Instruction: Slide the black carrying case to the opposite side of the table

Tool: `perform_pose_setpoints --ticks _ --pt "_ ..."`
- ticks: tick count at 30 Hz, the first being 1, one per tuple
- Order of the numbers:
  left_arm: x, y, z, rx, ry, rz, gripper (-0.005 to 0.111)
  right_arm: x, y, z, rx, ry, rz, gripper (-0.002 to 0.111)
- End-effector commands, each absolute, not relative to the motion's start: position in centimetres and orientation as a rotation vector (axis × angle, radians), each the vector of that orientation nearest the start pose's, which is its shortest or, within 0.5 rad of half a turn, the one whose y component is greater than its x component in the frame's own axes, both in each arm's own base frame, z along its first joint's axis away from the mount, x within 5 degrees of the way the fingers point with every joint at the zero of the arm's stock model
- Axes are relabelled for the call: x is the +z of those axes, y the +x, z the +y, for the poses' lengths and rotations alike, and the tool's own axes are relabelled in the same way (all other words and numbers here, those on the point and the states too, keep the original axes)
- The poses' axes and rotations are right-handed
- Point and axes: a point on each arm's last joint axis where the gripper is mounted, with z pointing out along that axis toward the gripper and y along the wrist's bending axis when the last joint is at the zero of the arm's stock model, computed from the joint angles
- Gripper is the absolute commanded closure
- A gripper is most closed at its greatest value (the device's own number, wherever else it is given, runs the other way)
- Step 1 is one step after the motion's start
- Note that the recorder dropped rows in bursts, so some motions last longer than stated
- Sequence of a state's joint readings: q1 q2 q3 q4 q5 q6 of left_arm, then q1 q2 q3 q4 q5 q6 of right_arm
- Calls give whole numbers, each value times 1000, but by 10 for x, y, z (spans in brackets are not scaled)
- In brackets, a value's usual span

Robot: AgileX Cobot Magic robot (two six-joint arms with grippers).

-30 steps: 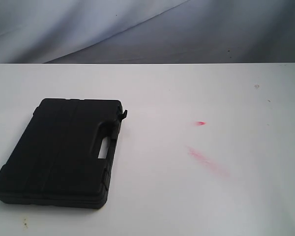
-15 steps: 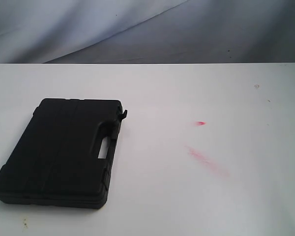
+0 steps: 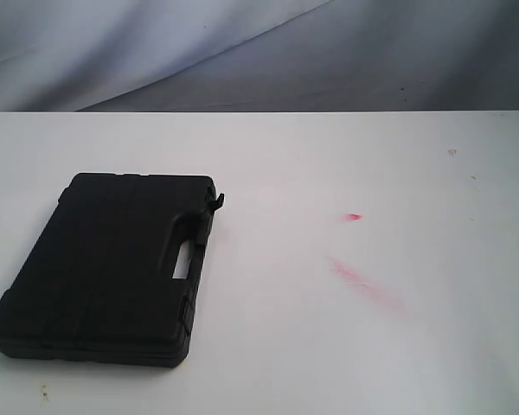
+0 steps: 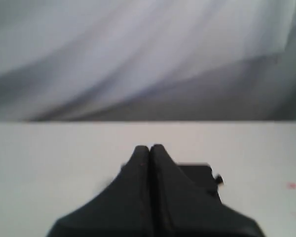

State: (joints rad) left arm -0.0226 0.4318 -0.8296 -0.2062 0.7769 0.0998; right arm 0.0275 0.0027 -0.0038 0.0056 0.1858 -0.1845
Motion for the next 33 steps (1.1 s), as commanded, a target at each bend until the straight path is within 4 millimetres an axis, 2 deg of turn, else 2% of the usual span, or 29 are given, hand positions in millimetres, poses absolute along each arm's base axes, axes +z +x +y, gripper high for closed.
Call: perform_pose_setpoints --ticks 1,3,9,16,22,33 --pt "373 98 -29 -339 194 2178 107 196 56 1 -110 -161 1661 108" --pt "365 112 -33 -410 190 2273 107 196 56 1 -110 -161 1661 108" --pt "345 149 -35 -443 160 2420 107 196 56 1 -110 -161 1661 108" --pt "331 179 -41 -484 94 2452 107 196 56 1 -110 -161 1661 108" --pt "324 194 -72 -508 183 2417 107 196 56 1 -110 -161 1661 108" --pt "289 215 -127 -335 215 2462 107 196 56 1 -110 -161 1661 108"
